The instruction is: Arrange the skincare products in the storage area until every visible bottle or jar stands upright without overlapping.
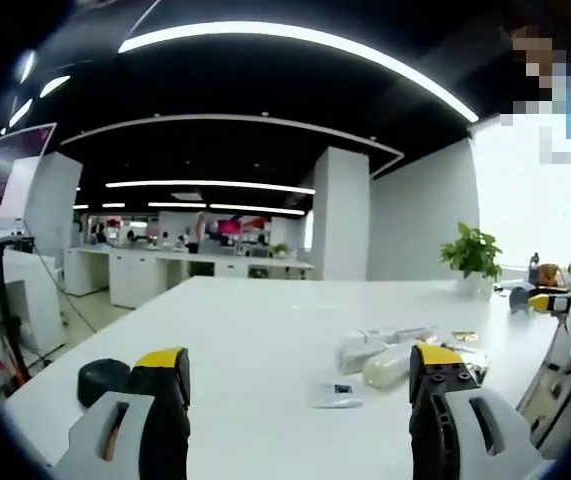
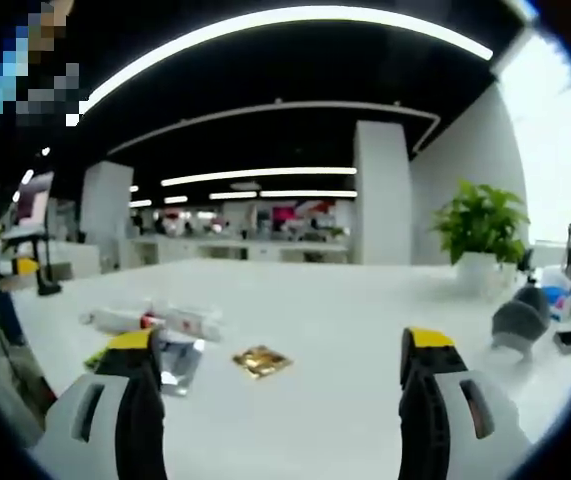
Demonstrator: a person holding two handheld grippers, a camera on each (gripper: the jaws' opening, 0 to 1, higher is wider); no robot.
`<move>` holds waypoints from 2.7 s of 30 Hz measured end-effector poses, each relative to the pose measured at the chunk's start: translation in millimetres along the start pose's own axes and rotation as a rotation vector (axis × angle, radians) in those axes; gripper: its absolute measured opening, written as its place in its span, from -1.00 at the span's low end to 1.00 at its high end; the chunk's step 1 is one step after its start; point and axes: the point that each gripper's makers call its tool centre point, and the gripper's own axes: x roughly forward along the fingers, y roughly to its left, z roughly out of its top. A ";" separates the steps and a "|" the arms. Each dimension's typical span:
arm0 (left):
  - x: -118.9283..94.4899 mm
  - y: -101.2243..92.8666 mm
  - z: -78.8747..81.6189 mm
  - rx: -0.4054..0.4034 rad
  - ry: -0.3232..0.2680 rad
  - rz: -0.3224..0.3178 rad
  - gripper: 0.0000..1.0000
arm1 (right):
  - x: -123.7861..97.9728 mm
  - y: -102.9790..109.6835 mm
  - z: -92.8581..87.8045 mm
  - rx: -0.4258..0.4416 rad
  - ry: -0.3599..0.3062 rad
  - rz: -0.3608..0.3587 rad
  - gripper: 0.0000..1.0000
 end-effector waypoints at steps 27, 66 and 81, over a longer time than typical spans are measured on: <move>6.0 -15.3 -3.9 0.000 0.012 -0.058 0.83 | 2.9 4.5 5.2 0.021 -0.040 0.038 0.91; 74.1 -80.0 15.5 0.056 0.028 -0.377 0.82 | 18.3 50.4 25.4 0.040 -0.113 0.188 0.86; 125.7 -92.9 5.6 0.150 0.131 -0.489 0.82 | 16.5 48.1 20.1 0.041 -0.097 0.177 0.84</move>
